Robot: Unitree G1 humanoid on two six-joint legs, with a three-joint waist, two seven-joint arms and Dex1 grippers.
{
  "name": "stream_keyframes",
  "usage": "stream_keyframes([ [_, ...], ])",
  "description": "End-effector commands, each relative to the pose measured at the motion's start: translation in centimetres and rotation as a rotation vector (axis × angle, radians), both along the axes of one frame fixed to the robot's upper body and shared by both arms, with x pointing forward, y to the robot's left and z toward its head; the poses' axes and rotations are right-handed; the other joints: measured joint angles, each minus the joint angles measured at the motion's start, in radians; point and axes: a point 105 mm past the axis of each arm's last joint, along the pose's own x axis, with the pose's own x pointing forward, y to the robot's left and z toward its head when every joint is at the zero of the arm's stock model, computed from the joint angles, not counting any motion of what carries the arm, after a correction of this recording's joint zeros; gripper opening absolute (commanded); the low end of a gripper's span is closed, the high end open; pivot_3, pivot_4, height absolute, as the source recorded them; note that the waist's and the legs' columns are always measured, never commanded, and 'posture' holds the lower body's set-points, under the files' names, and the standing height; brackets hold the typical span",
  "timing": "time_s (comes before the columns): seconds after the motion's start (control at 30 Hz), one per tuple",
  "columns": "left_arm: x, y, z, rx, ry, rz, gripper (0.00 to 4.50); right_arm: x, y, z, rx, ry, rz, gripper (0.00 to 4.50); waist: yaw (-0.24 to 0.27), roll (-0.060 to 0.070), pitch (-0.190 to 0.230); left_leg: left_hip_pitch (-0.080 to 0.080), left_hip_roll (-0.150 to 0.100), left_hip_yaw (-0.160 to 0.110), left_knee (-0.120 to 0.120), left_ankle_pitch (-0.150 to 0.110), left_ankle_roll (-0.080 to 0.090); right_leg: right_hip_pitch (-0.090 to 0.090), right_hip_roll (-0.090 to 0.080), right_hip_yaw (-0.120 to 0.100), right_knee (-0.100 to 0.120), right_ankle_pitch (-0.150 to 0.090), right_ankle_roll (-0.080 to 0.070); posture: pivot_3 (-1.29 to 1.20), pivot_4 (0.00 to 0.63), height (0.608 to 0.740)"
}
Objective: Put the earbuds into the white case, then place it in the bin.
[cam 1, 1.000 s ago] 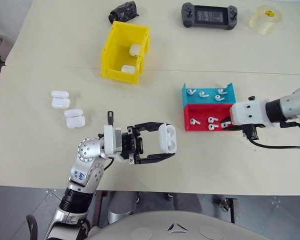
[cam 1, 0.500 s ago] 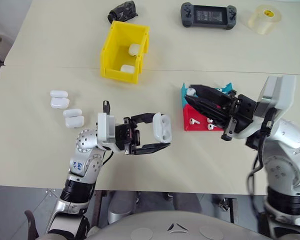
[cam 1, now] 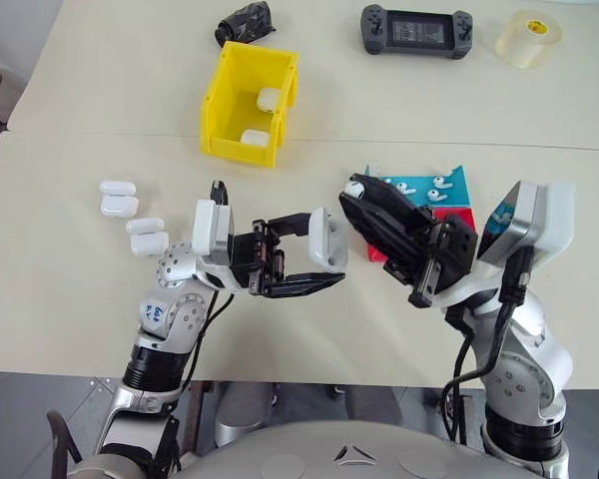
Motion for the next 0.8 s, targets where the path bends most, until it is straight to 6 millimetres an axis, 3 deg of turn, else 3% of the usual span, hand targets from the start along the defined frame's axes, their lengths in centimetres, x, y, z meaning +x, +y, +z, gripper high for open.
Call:
stream_keyframes([
  [0.03, -0.9, 0.1, 1.3, -0.043, -0.024, -0.004, 2.80, -1.3, 0.1, 1.0, 0.018, -0.075, 0.003, 0.50, -0.006, 0.000, 0.000, 0.000, 0.000, 0.000, 0.000, 0.000, 0.000, 0.000, 0.000, 0.000, 0.000, 0.000, 0.000, 0.00, 0.150, 0.740],
  [0.8, -2.0, -0.1, 1.9, -0.034, -0.038, -0.067, 2.80, -1.5, 0.7, -0.7, -0.010, -0.064, -0.004, 0.50, -0.010, 0.000, 0.000, 0.000, 0.000, 0.000, -0.001, 0.000, 0.000, 0.000, 0.000, 0.000, -0.001, 0.000, 0.000, 0.00, 0.150, 0.740],
])
